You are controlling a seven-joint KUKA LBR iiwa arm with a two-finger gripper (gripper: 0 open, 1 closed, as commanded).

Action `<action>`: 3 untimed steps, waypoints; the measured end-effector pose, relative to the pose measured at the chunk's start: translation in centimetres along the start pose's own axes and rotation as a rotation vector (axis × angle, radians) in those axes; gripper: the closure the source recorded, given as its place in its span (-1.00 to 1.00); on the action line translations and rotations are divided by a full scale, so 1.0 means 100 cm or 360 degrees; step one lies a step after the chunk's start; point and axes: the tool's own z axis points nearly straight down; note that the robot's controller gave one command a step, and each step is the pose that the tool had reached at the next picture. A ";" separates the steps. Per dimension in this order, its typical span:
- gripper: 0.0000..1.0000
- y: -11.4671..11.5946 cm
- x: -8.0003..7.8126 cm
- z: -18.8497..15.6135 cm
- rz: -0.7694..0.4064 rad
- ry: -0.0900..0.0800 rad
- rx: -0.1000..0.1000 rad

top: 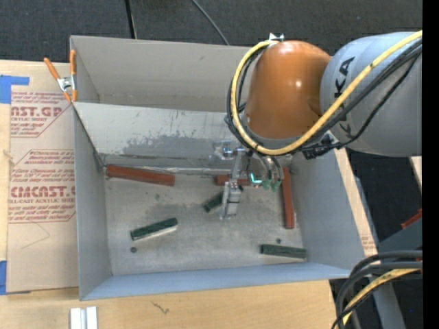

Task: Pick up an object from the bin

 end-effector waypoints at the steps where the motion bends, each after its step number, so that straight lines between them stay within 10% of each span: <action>1: -1.00 0.000 -0.002 -0.004 0.0001 -0.0012 -0.0001; 3: -1.00 -0.030 -0.016 0.126 -0.0113 -0.0019 0.0000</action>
Offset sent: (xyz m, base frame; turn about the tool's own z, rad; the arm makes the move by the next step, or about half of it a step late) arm 0.0011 0.0011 -0.1502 0.0084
